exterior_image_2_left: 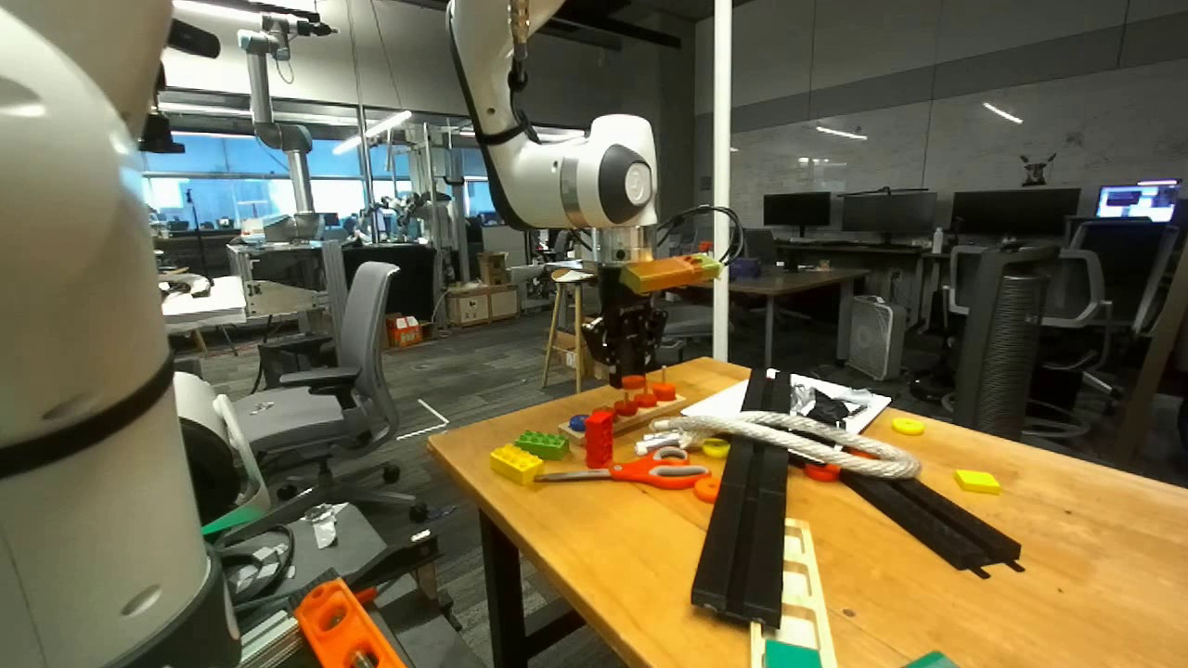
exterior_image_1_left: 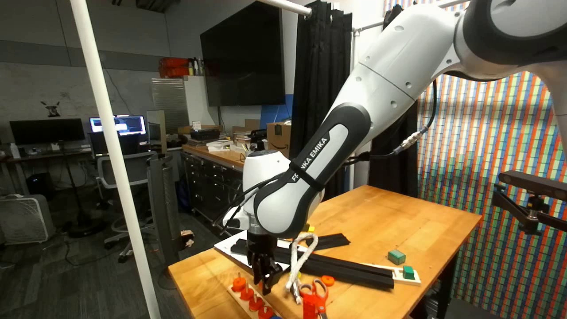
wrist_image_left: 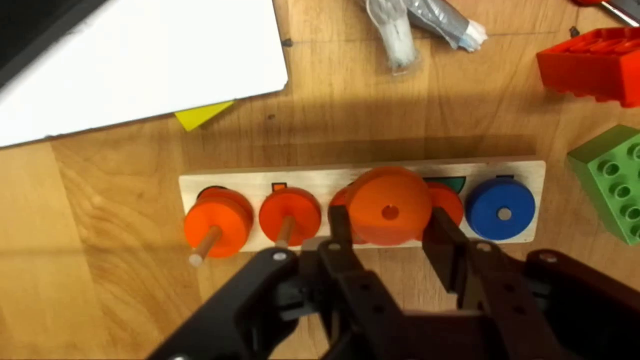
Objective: Pick up the orange token from the table and put it on the wooden holder.
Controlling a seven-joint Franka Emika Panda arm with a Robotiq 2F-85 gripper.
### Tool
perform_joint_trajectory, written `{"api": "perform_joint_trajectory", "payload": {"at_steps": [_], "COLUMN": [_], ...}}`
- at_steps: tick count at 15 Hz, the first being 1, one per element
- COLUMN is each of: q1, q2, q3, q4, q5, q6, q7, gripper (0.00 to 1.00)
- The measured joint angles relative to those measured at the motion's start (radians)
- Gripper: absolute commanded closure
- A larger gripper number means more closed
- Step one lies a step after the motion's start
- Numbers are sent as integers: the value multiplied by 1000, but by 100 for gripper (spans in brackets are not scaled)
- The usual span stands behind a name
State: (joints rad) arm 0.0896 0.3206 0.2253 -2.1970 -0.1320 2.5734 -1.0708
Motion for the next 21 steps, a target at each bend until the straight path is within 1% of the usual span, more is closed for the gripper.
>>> {"api": "perform_joint_trajectory", "payload": {"at_steps": [6,11,15,21], "q1": [-7,-18,-29,-34], "q2": [0,0,7,43], "q3": [35,47,48,48], "q4": [7,9,12,52], "q5": [91,152,163,163], "q6": [-16,-18,-18,-38], "q7": [-25,-70,-96,-104], "gripper": [76,76,76,76]}}
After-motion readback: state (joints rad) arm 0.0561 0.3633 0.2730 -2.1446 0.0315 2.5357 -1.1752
